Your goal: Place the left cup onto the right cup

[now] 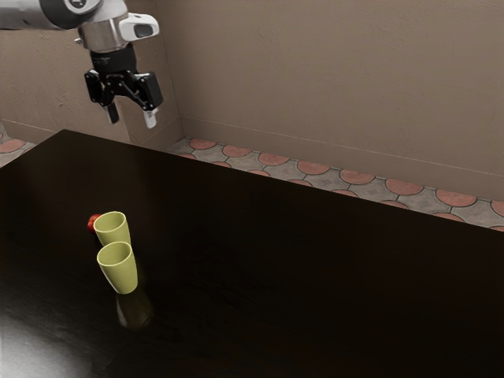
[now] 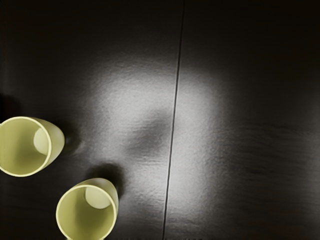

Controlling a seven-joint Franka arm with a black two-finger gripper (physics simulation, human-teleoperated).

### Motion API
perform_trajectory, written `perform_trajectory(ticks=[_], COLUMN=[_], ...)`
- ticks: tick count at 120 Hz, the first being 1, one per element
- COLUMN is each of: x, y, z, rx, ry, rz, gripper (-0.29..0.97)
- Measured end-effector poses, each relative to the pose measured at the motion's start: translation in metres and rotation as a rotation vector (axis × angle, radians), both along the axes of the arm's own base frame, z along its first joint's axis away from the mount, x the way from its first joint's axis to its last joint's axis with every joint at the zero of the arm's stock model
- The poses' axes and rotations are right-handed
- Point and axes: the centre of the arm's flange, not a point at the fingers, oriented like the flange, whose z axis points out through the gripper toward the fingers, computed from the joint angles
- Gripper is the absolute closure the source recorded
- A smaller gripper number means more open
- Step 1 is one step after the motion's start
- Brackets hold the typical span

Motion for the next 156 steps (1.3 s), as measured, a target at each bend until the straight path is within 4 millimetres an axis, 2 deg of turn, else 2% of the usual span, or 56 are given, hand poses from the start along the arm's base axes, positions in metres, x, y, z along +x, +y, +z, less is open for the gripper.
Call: perform_trajectory(ticks=[24, 36, 51, 75, 85, 102, 156], x=[-0.008, -0.014, -0.017, -0.023, -0.030, -0.055, -0.061], y=[0.009, 0.013, 0.018, 0.033, 0.048, 0.083, 0.080], z=[0.000, -0.010, -0.032, -0.083, -0.102, -0.127, -0.190], rx=[-0.003, -0.005, -0.009, -0.024, -0.031, -0.043, 0.004], ry=[0.004, 0.023, 0.058, 0.085, 0.075, 0.047, -0.019], rz=[0.011, 0.016, 0.013, -0.059, -0.083, -0.094, -0.300], gripper=[0.02, 0.02, 0.02, 0.02, 0.02, 0.02, 0.02])
